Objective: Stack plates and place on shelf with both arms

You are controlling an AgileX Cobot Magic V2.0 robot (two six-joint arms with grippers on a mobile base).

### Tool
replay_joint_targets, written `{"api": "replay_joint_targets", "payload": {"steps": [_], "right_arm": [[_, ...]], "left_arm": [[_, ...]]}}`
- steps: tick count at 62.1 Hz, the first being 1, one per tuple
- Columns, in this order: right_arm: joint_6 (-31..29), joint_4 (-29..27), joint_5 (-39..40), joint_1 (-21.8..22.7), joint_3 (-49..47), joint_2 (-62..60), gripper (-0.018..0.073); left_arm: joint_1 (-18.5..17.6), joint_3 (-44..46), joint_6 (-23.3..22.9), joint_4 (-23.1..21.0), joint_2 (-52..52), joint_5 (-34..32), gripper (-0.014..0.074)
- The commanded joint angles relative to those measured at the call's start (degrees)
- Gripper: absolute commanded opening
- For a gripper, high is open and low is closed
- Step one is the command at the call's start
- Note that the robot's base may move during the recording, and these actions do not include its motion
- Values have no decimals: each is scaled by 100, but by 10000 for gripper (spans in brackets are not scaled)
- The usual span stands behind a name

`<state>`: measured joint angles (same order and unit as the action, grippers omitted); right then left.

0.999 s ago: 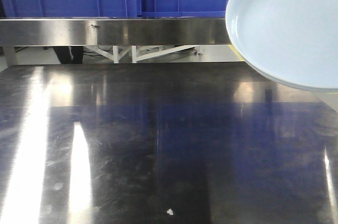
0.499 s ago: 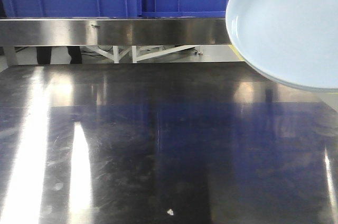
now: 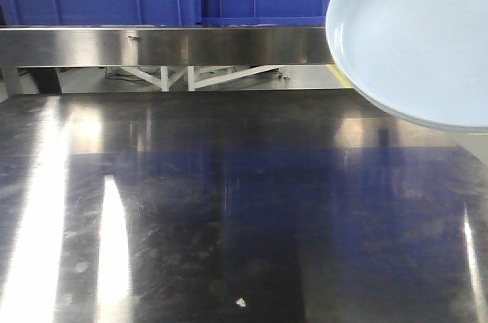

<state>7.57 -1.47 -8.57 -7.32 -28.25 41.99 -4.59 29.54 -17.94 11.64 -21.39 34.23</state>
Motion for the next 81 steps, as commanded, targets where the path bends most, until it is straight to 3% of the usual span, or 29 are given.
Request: {"api": "replay_joint_targets", "payload": {"steps": [1,81], "right_arm": [[-19,8,586,30,-187,-67,48],[-19,8,560,30,-187,-48,48]], "left_arm": [[-35,163,-13,43,-26,-484,89],[-35,163,-13,43,-26,-484,89]]}}
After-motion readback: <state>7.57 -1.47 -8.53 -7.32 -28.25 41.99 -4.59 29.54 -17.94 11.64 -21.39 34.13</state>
